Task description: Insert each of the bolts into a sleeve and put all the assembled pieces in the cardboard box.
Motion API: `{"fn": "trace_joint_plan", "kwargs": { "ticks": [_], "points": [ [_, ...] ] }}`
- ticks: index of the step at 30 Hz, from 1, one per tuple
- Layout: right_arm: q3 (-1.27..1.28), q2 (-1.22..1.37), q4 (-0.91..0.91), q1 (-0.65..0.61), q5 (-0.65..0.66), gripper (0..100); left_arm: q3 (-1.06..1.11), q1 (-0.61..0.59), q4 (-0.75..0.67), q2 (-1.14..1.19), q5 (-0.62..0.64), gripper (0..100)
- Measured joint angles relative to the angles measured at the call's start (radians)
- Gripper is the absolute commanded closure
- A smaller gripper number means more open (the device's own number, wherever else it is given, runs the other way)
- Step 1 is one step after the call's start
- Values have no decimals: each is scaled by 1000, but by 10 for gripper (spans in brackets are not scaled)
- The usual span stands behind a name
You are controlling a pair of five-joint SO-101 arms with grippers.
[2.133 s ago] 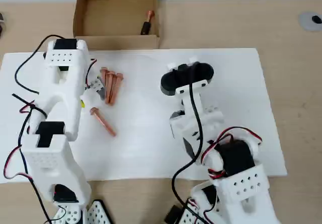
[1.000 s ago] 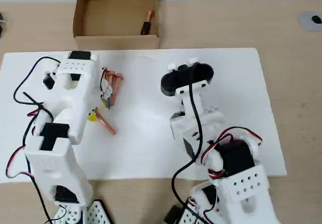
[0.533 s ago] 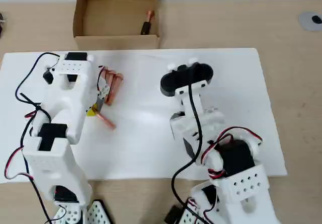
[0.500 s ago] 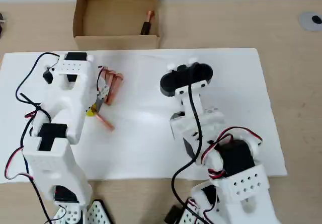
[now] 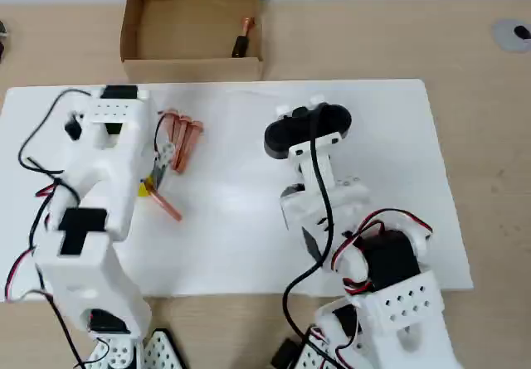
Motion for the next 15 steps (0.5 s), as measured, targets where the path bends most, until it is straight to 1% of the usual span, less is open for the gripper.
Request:
{"fn": "trace_joint_plan", "kwargs": {
  "ticks": [4,7,10,15],
  "points": [
    [0,0,-46,0,0,988,-2,0,34,-189,-74,986],
    [0,0,-94,0,0,988,-2,23,68,-348,-155,986],
    [0,0,-124,0,0,988,9,38,80,-489,-265,986],
    [0,0,-172,0,0,988,118,38,81,-690,-479,986]
  ]
}}
